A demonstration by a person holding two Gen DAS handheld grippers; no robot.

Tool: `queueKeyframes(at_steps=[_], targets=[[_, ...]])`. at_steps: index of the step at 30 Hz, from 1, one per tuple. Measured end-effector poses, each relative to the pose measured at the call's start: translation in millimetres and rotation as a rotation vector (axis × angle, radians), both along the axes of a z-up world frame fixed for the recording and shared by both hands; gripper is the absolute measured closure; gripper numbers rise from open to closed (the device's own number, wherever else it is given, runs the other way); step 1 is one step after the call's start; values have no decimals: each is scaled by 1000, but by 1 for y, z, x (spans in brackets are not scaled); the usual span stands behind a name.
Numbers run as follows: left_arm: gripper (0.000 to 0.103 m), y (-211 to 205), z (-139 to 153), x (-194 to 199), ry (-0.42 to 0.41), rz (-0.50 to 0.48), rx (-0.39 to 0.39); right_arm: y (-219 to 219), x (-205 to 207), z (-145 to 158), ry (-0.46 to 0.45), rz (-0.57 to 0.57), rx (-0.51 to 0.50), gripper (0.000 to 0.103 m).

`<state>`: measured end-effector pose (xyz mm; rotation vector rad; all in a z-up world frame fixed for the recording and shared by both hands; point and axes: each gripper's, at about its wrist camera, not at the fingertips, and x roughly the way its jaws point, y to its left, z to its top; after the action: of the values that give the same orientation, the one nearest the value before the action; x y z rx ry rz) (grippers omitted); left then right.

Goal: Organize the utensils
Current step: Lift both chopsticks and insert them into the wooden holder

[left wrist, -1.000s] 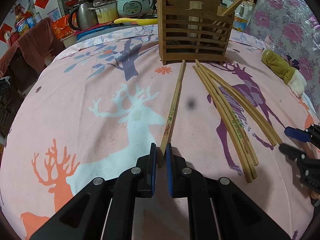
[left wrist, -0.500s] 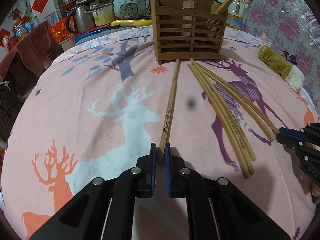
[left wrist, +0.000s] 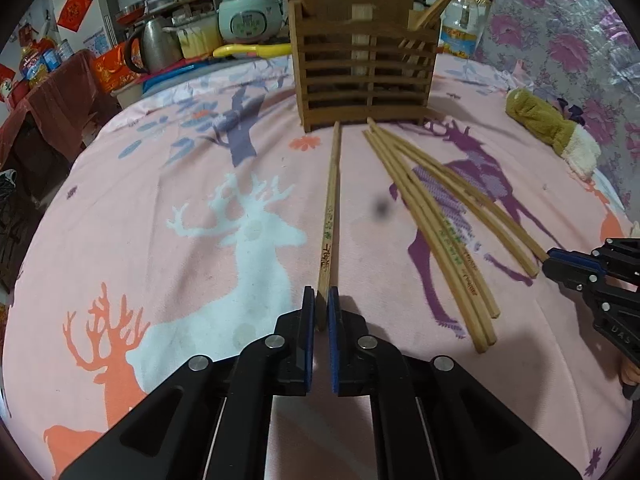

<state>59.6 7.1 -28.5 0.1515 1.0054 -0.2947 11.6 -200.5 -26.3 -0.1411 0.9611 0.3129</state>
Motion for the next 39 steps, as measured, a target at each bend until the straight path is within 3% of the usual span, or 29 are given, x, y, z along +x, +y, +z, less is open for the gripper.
queueKeyframes(at_steps=[13, 26, 39], targets=[[97, 18, 54, -17, -116, 41, -140, -17, -13, 52, -202, -65, 124, 96], [97, -5, 140, -9, -208, 2, -123, -11, -12, 132, -354, -76, 183, 96], [97, -49, 192, 27, -250, -40, -98, -6, 20, 167, -376, -94, 181, 97]])
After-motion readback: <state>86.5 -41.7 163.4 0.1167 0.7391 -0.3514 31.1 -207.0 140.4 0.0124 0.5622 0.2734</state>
